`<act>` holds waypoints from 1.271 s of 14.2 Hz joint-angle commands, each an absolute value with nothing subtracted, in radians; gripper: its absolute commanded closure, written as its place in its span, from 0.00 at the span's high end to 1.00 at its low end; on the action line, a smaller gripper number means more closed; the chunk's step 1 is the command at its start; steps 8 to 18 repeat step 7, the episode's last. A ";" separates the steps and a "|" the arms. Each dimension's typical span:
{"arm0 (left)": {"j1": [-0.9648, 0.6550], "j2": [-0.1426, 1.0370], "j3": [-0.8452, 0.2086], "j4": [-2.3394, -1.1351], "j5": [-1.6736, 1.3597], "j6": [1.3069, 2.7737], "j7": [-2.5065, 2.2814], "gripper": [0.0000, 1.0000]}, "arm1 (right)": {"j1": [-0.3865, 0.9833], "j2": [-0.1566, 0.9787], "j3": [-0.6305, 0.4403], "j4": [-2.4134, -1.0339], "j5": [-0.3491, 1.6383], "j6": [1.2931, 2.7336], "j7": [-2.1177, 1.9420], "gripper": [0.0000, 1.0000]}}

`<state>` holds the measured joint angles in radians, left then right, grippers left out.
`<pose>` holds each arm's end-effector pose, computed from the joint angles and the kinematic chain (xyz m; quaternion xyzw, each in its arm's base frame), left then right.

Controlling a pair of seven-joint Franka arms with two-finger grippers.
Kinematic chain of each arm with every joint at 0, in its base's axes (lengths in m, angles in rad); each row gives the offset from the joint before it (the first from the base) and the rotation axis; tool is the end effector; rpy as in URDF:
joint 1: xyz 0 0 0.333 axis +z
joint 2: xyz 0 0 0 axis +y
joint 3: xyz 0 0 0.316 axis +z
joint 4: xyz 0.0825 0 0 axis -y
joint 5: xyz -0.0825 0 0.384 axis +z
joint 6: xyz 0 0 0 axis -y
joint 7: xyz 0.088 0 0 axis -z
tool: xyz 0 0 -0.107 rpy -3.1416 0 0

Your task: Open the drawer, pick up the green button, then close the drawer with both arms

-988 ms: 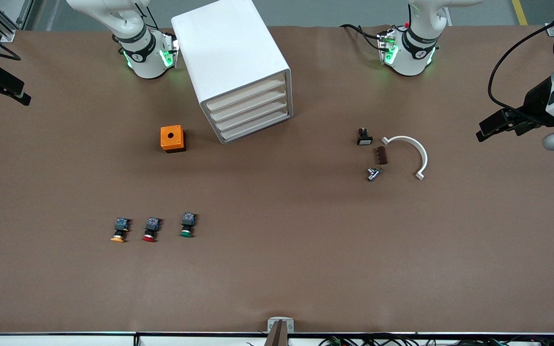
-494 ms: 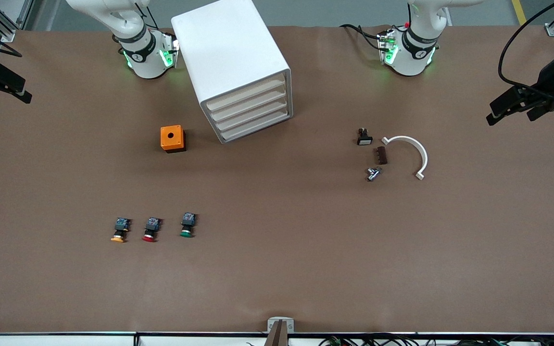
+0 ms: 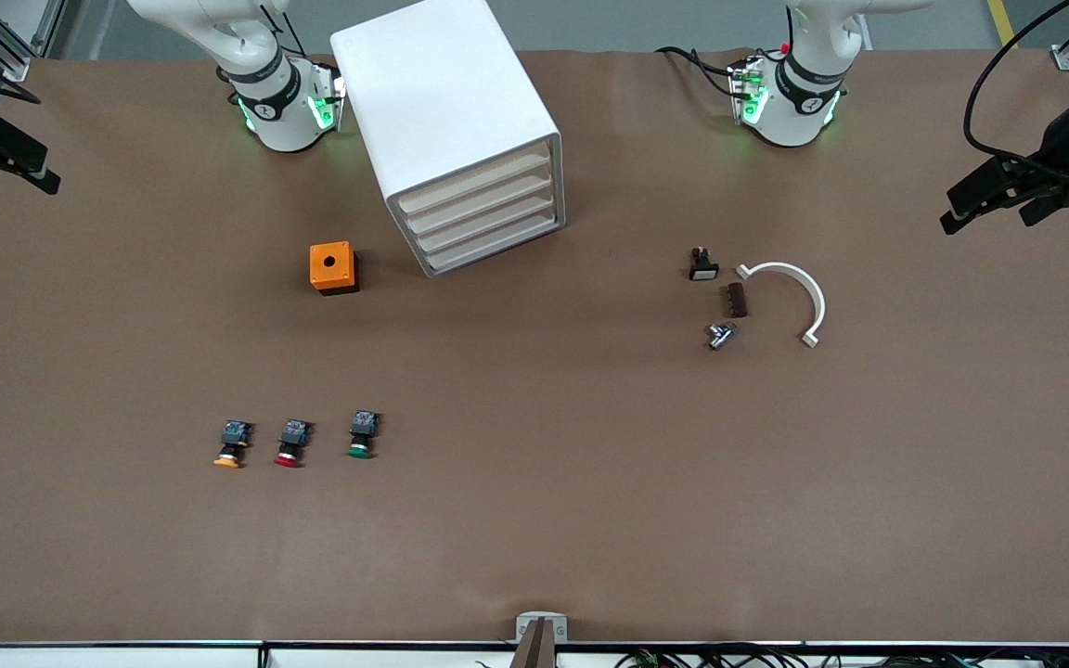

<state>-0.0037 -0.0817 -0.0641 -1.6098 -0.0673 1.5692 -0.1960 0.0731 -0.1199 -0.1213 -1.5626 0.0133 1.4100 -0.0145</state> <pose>0.5271 -0.0446 0.6503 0.9973 0.0633 0.0162 0.0334 0.4985 -0.0270 0.6772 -0.9996 0.0153 0.0163 0.0143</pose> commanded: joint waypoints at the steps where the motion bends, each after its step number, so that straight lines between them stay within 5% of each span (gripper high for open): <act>1: -0.003 -0.074 -0.061 -1.591 -0.044 1.551 -0.183 1.00 | 0.069 -0.149 -0.115 -1.589 0.009 1.413 -0.028 1.00; 18: -0.006 -0.075 -0.064 -1.591 -0.045 1.548 -0.183 1.00 | 0.069 -0.149 -0.115 -1.588 -0.006 1.419 -0.043 1.00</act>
